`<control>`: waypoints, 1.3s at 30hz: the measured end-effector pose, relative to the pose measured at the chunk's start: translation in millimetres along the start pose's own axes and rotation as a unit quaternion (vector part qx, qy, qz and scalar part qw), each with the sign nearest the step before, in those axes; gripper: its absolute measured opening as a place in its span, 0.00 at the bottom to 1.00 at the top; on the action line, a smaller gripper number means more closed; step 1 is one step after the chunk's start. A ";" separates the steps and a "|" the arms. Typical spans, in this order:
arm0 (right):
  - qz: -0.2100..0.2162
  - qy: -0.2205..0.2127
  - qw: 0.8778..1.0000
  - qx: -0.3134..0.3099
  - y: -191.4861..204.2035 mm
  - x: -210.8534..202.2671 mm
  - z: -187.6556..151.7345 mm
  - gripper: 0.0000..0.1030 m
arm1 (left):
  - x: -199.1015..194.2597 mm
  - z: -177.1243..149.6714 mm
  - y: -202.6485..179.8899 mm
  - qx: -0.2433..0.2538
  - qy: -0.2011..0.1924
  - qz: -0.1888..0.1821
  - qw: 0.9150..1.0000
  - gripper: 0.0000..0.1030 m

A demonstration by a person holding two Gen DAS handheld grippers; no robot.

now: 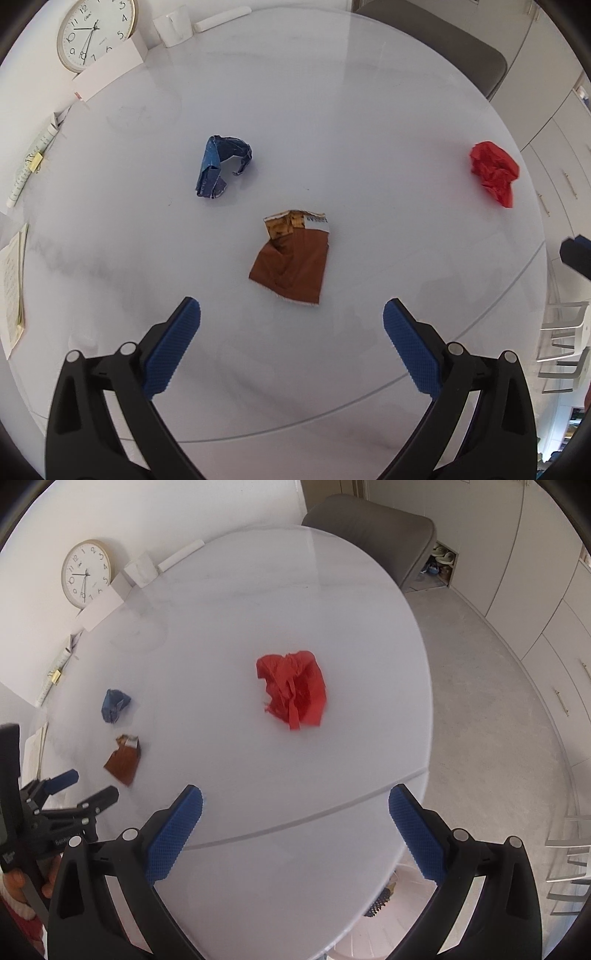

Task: Collect trash
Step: 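Grasp the brown wrapper with the left tool while the right tool grasps the red tissue, then carry wrapper and red tissue over the wastebasket and open both tools to drop them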

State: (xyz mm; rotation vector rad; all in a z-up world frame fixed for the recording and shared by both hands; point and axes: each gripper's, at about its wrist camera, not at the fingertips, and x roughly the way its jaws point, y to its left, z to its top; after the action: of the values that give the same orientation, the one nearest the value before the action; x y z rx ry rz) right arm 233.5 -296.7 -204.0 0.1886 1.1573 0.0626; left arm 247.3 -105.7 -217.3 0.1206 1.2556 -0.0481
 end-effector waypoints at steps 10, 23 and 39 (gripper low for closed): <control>-0.001 0.022 1.000 -0.022 4.8 49.3 42.6 0.97 | 28.4 18.1 0.2 -0.004 0.017 0.011 1.000 0.92; -0.014 0.033 0.997 -0.061 5.9 77.8 58.8 0.87 | 43.0 26.7 3.1 -0.023 0.024 -0.020 0.999 0.54; 0.016 0.046 0.997 -0.055 1.4 73.6 50.9 0.36 | 32.8 22.4 10.0 -0.040 0.013 -0.044 0.998 0.30</control>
State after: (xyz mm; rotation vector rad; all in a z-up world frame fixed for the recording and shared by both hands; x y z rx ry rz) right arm 309.7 -290.5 -250.4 0.1076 1.2390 0.1656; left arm 279.7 -97.5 -241.0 -0.0028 1.2859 -0.0726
